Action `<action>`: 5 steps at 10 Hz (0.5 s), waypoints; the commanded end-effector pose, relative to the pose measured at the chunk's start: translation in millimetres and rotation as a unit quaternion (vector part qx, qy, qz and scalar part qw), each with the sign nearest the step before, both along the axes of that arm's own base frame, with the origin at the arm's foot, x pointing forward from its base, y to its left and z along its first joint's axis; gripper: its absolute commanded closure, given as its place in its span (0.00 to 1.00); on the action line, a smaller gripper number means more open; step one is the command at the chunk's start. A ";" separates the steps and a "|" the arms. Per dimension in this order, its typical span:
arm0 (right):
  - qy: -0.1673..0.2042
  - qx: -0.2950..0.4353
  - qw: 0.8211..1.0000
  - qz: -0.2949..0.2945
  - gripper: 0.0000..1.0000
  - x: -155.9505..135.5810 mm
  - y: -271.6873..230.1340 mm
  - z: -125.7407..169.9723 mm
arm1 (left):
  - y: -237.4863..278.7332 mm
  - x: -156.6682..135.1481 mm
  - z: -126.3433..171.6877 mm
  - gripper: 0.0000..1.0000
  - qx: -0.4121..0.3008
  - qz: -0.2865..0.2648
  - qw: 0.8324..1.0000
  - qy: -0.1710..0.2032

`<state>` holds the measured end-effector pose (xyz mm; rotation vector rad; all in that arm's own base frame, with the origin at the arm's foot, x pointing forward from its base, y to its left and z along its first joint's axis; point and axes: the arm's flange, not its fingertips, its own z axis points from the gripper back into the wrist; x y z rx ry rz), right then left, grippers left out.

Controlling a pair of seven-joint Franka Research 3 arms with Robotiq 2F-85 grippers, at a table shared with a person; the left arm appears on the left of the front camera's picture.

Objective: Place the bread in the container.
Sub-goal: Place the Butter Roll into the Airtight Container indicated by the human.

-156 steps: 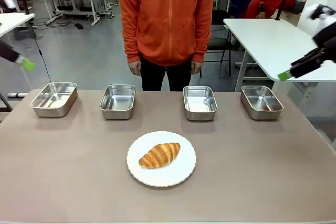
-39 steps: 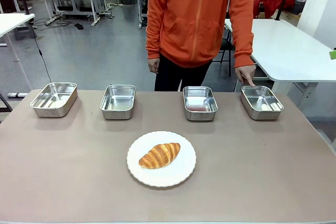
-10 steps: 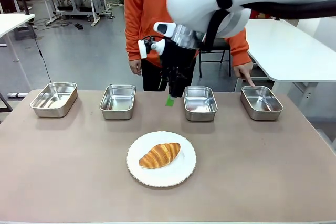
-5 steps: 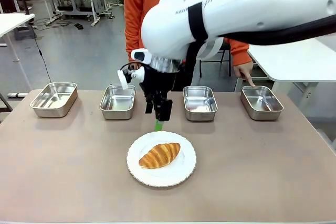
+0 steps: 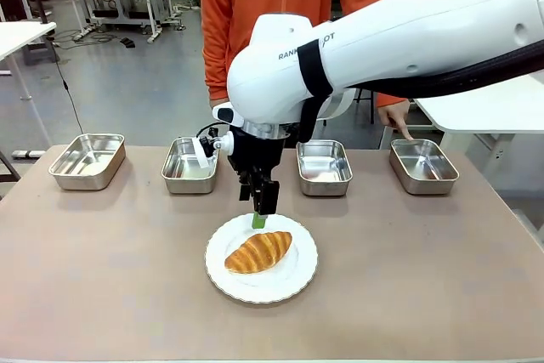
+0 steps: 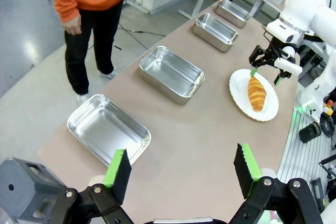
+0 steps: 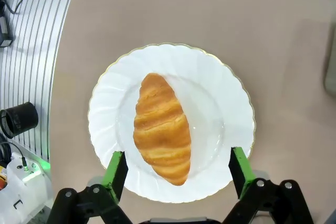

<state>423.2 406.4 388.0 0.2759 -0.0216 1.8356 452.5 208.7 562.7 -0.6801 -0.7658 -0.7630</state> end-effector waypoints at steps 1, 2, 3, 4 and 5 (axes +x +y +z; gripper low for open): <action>-0.003 0.001 1.000 0.001 0.00 -2.0 0.6 4.3 | -1.1 -1.7 2.4 0.00 -0.002 -0.003 1.000 -0.006; -0.003 0.001 1.000 0.001 0.00 -2.0 0.6 4.3 | -1.1 -1.7 2.4 0.00 -0.002 -0.003 1.000 -0.006; -0.003 0.001 1.000 0.001 0.00 -2.0 0.6 4.3 | -1.1 -1.7 2.4 0.00 -0.002 -0.003 1.000 -0.006; -0.002 0.002 1.000 0.000 0.00 0.9 1.1 2.8 | -1.1 -1.7 2.4 0.00 -0.002 -0.003 1.000 -0.006; -0.034 -0.005 0.999 0.002 0.00 -13.5 -3.5 2.3 | -1.1 -1.7 2.4 0.00 -0.002 -0.003 1.000 -0.006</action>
